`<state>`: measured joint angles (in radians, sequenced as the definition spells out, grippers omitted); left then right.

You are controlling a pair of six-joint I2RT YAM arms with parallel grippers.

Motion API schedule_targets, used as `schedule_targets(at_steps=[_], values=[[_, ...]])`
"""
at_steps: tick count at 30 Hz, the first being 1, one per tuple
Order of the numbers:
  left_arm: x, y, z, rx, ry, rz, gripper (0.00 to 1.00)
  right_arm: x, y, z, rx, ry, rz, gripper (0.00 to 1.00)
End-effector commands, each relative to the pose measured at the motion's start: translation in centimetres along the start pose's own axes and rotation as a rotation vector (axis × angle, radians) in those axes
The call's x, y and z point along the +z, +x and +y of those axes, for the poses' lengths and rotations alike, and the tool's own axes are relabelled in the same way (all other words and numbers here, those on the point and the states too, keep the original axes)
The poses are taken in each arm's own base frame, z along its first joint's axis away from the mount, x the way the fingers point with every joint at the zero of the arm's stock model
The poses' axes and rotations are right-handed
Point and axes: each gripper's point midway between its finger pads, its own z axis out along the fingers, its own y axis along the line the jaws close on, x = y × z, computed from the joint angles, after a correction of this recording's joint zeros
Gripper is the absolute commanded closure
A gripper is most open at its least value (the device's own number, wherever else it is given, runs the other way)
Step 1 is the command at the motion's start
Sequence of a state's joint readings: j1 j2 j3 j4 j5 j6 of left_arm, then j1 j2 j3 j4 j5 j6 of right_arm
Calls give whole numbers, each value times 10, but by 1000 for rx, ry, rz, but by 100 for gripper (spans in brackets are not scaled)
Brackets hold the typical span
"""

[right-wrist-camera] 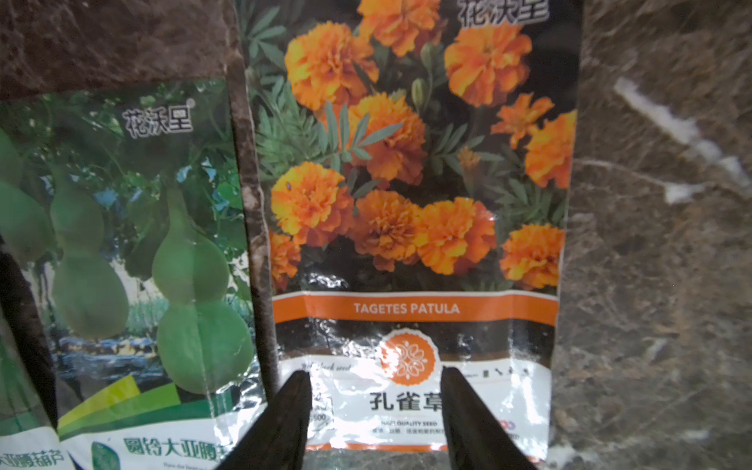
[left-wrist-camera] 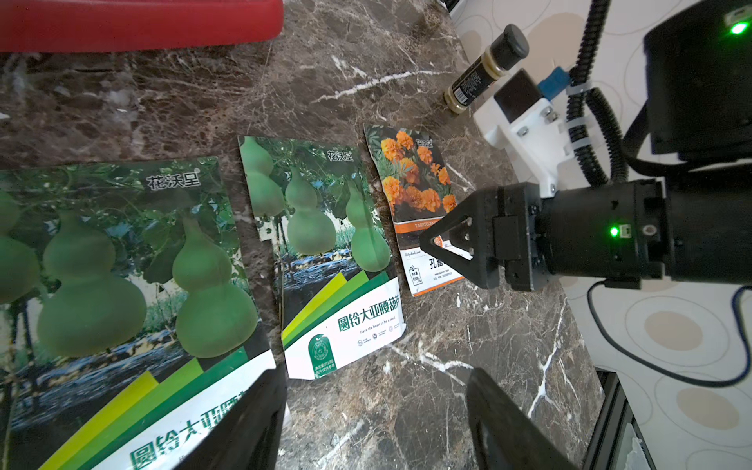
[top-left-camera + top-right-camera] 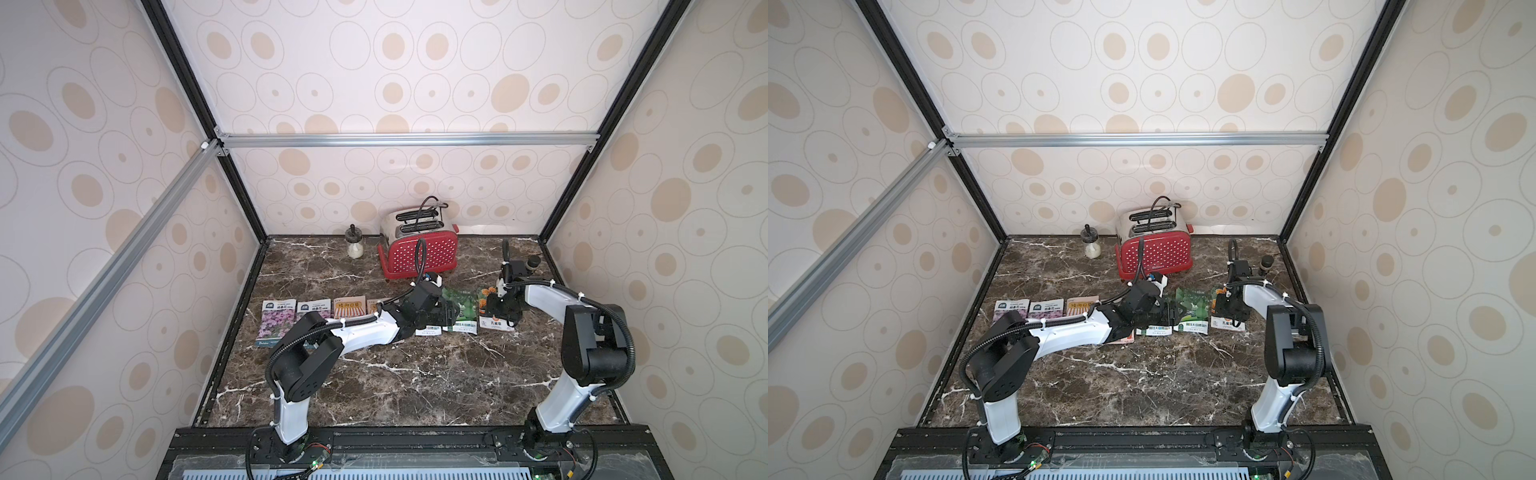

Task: Arrange the seed packets in a row
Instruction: Adjust the seed packet at the center of the board.

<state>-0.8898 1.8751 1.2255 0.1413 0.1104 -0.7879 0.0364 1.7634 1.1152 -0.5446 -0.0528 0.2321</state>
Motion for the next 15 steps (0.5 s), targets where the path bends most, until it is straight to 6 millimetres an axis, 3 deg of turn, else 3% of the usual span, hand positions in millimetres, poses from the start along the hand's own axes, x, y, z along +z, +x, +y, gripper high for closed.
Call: schedule_targets(at_steps=[1,7,11,15], values=[[-13,-16,-12,19,38,-47,29,3,15,-4,-33,27,57,46],[-18,-19,-11,17,43,-55,29,-21,7,3,-23,-12,-28,46],[-33,-29,-6,16,28,-90,29,-45,-7,30,-8,-135,-88,45],[-51,-40,3,11,-2,-116,29,-49,-15,63,-54,-176,-106,45]])
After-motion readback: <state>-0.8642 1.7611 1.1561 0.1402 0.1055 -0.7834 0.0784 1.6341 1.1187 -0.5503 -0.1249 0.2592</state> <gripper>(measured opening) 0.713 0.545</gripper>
